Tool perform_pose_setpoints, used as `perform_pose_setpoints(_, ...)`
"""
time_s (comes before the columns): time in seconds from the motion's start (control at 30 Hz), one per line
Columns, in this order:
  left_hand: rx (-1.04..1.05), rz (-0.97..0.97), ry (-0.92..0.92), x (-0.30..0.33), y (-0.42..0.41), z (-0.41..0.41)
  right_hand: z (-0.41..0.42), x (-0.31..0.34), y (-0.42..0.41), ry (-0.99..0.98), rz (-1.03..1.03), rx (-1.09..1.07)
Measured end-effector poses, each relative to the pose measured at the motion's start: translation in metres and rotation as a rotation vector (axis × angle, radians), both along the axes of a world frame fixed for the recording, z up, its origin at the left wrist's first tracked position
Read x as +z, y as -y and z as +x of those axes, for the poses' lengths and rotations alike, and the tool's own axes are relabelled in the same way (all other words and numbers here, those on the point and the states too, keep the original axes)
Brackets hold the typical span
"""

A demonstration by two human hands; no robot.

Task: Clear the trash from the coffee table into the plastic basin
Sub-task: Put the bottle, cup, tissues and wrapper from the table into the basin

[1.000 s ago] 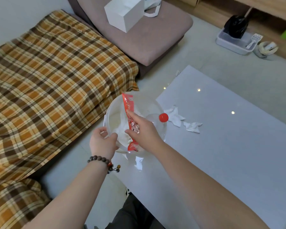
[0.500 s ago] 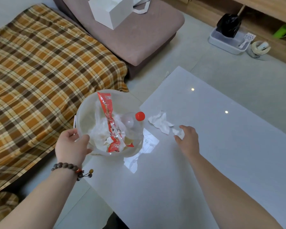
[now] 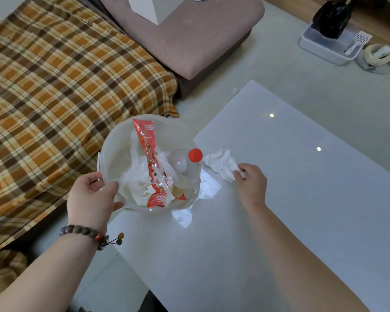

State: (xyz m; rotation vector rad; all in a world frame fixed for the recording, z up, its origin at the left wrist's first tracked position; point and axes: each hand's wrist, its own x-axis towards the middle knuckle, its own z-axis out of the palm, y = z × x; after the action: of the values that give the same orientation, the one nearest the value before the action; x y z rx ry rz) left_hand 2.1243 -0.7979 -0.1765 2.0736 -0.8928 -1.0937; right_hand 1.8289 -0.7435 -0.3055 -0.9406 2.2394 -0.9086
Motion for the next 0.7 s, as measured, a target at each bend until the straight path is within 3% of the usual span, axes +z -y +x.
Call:
perform_pose_setpoints(0.1, -0.007, 0.014, -0.004, 0.009, -0.001, -0.006, 0.036, 0.074, 0.019, 0.053, -0.358, 0.014)
perform_pose_setpoints(0.2, -0.016, 0.011, -0.003, 0.021, -0.002, -0.013, 0.074, 0.128, 0.036, 0.070, -0.530, 0.159)
perform_pose_setpoints(0.53, -0.020, 0.014, -0.081, 0.045, -0.011, -0.034, 0.127, 0.139, 0.067, 0.048, -0.033, 0.714)
perform_pose_setpoints(0.7, 0.006, 0.030, -0.062, 0.043, -0.006, -0.030, 0.105, 0.152, 0.062, 0.047, -0.148, 0.722)
